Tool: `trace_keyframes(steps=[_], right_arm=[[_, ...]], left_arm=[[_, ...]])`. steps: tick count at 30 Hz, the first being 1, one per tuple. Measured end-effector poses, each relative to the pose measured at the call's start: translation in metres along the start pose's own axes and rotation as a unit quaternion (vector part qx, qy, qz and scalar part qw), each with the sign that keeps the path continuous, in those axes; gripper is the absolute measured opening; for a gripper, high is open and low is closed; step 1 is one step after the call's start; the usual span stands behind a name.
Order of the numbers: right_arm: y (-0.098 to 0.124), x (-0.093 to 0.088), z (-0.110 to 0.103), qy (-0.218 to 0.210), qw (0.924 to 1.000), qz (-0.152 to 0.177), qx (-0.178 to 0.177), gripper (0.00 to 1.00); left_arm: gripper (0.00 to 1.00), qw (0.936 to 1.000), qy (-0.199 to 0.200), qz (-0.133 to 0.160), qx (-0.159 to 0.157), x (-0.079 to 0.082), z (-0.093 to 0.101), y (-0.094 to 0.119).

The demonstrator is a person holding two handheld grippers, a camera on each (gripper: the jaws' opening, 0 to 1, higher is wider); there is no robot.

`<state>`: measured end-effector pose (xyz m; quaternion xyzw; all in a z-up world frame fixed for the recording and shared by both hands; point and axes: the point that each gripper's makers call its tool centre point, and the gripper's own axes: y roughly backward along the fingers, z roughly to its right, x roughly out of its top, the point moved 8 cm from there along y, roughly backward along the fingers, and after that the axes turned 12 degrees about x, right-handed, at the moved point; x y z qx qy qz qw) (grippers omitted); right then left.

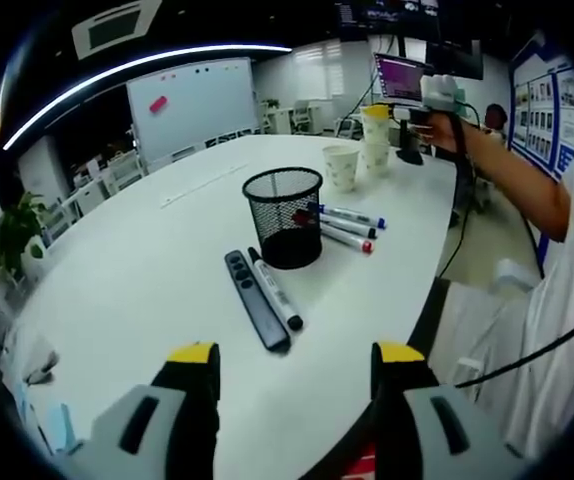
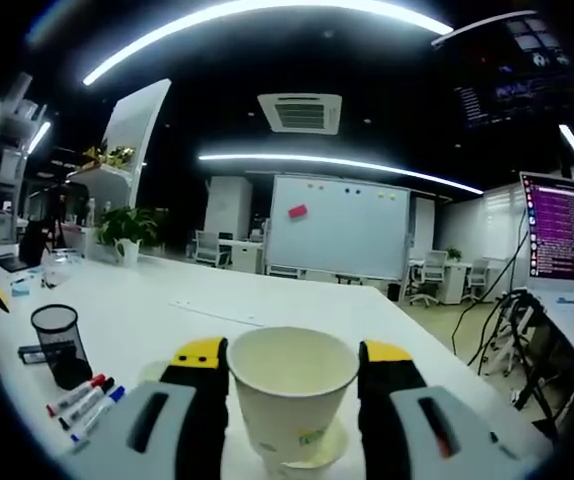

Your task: Place the scattered laser pointers and whiteboard markers into the pen holder and stack the scattered paper cups together

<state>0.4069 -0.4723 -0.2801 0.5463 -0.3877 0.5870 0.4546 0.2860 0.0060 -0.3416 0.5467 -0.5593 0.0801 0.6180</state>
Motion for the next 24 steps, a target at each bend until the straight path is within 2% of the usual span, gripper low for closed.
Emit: trace_keyframes(steps=[5, 16, 24], right_arm=[[-0.004, 0.000, 0.005, 0.010, 0.9999, -0.005, 0.000, 0.51], [0.000, -0.003, 0.006, -0.011, 0.9999, 0.006, -0.006, 0.51], [0.000, -0.001, 0.011, -0.013, 0.9999, 0.001, -0.008, 0.51]], left_arm=[[0.61, 1.0000, 0.005, 0.000, 0.001, -0.001, 0.001, -0.001], [0.61, 1.0000, 0.002, -0.002, 0.002, 0.001, 0.000, 0.000], [0.61, 1.0000, -0.001, -0.001, -0.002, 0.001, 0.004, -0.001]])
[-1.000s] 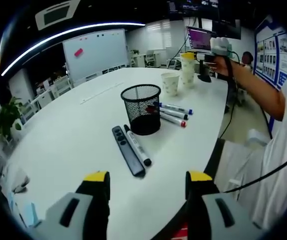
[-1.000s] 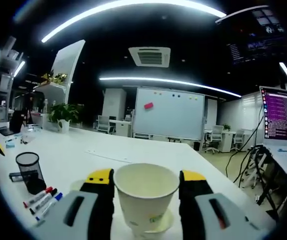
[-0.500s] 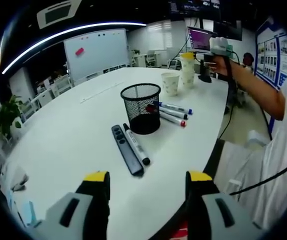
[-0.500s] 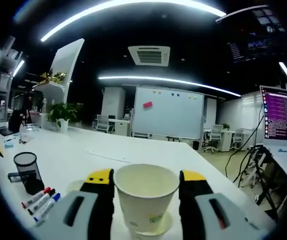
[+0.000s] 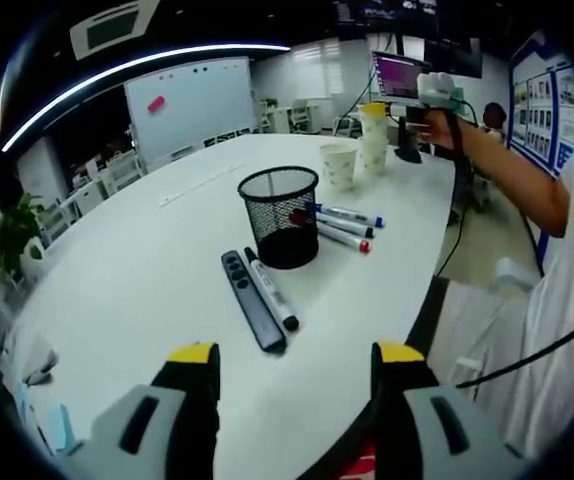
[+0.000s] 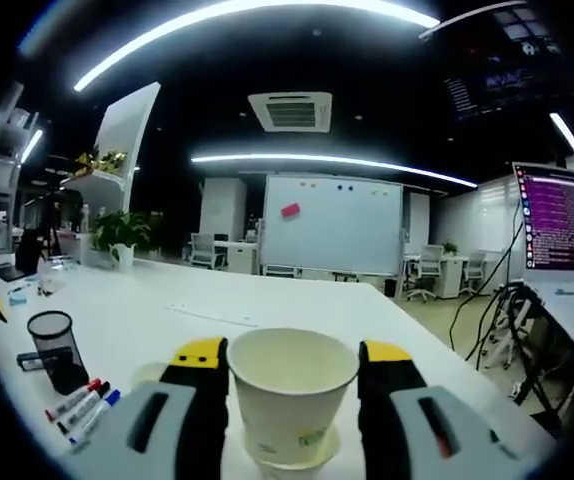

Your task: Place the scattered laser pointers and whiteboard markers into the pen holder and stack the scattered paper cups together

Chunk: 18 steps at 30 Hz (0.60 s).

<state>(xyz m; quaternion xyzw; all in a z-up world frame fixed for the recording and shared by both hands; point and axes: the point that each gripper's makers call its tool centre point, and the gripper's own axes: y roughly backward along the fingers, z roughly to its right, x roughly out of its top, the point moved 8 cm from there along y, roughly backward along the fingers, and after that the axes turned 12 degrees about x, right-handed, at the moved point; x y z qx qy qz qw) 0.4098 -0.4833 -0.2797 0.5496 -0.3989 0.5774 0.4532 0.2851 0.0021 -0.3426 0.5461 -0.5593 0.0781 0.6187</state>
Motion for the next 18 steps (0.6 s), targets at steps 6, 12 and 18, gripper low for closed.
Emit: trace_keyframes(steps=[6, 12, 18], right_arm=[[0.0003, -0.0018, 0.0001, 0.002, 1.0000, 0.000, -0.005, 0.51], [-0.0003, -0.0062, -0.0027, 0.001, 1.0000, -0.004, -0.003, 0.51], [-0.0024, -0.0097, -0.0026, 0.009, 0.9999, -0.007, 0.000, 0.51]], left_arm=[[0.61, 1.0000, 0.000, 0.001, 0.002, 0.0002, -0.0009, 0.0017], [0.61, 1.0000, -0.001, -0.003, 0.003, -0.0016, -0.0020, 0.0022], [0.61, 1.0000, -0.004, -0.004, -0.001, -0.0020, -0.0010, 0.0031]])
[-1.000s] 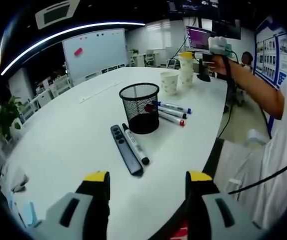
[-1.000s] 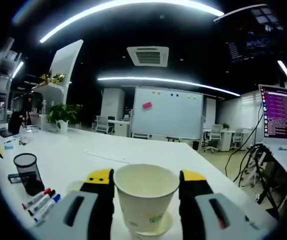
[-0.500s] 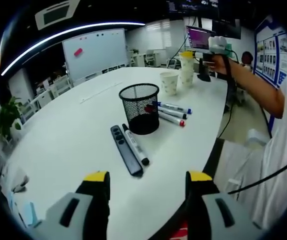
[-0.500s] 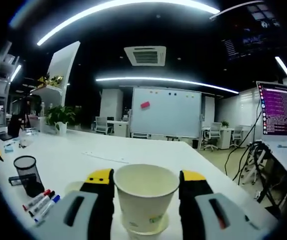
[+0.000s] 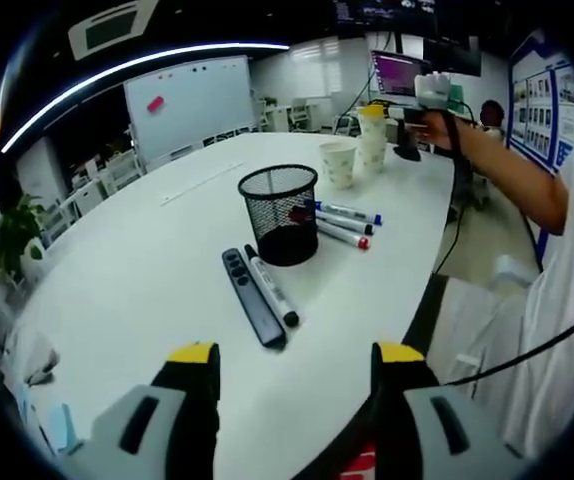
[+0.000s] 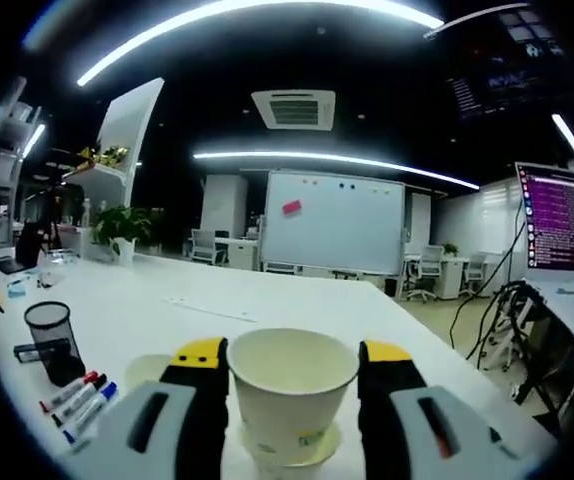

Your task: Place the scattered laser pointers and whiteboard markers into the pen holder and stack the scattered paper cups together

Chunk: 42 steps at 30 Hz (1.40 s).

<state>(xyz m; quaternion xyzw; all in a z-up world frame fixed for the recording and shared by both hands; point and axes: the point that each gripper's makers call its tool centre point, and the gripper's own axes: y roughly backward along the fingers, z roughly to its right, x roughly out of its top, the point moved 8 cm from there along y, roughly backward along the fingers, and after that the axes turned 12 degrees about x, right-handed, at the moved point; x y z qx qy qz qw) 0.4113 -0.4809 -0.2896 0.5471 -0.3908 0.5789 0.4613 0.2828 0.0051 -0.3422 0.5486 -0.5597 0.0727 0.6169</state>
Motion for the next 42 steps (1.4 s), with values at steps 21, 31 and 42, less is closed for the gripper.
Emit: trace_keyframes(steps=[21, 31, 42], right_arm=[[-0.002, -0.015, -0.001, -0.010, 0.9999, -0.011, 0.002, 0.51], [-0.001, -0.022, -0.002, -0.015, 0.9998, -0.016, 0.001, 0.51], [-0.003, -0.028, -0.004, -0.014, 0.9995, -0.027, 0.006, 0.52]], left_arm=[[0.61, 1.0000, -0.003, -0.002, 0.004, 0.001, -0.002, 0.002], [0.61, 1.0000, -0.003, -0.003, 0.001, 0.000, 0.000, 0.002], [0.61, 1.0000, 0.000, -0.004, 0.004, -0.002, -0.002, 0.003]])
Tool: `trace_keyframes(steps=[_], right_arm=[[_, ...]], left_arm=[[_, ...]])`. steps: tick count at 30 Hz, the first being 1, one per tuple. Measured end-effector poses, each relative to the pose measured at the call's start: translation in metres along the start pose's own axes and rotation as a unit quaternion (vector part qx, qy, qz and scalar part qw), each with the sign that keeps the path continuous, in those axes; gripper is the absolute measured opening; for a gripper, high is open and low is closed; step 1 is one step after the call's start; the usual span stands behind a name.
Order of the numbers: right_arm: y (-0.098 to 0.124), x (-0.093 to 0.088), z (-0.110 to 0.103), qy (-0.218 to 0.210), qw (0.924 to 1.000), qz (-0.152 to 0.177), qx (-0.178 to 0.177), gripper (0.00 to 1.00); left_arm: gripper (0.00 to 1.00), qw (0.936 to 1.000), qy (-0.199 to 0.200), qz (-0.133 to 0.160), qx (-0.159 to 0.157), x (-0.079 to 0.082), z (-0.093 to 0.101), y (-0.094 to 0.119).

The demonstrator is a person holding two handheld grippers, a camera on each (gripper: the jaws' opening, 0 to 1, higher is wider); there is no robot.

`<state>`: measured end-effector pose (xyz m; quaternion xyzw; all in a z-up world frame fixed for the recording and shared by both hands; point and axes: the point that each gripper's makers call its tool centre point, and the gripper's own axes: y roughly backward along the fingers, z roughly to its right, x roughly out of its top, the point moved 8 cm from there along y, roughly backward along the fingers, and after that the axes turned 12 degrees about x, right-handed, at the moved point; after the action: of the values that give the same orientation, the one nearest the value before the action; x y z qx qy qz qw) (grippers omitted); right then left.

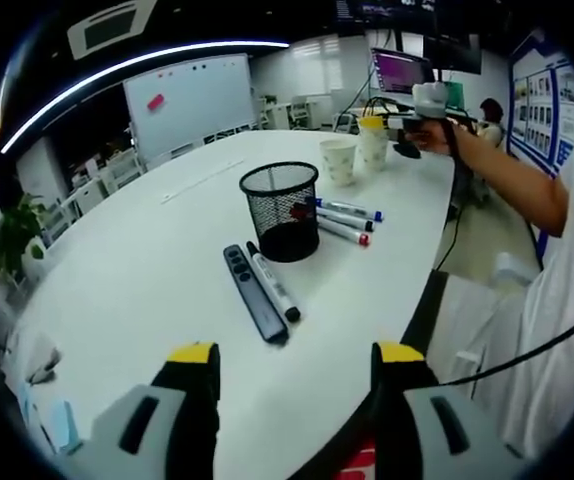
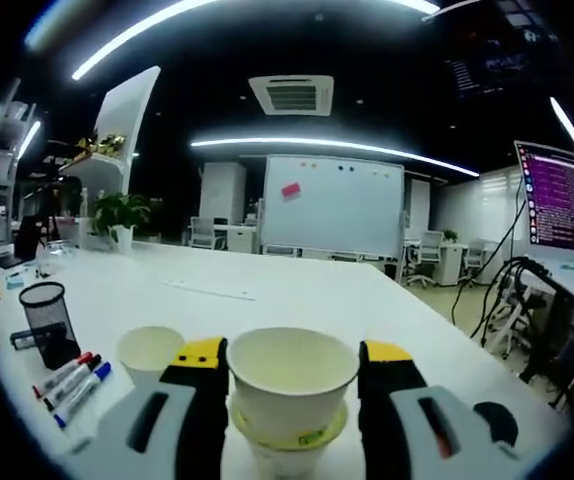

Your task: Place the scattered laser pointers and whiteboard markers into the pen holder and stack the scattered paper cups together

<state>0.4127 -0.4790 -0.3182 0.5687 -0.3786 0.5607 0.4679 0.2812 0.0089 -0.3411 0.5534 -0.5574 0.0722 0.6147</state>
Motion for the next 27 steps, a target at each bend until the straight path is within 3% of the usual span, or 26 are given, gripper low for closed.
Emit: trace_keyframes(steps=[27], right_arm=[[0.001, -0.017, 0.004, -0.004, 0.9999, -0.014, -0.004, 0.52]], left_arm=[[0.61, 1.0000, 0.000, -0.003, -0.001, 0.000, 0.002, 0.001]])
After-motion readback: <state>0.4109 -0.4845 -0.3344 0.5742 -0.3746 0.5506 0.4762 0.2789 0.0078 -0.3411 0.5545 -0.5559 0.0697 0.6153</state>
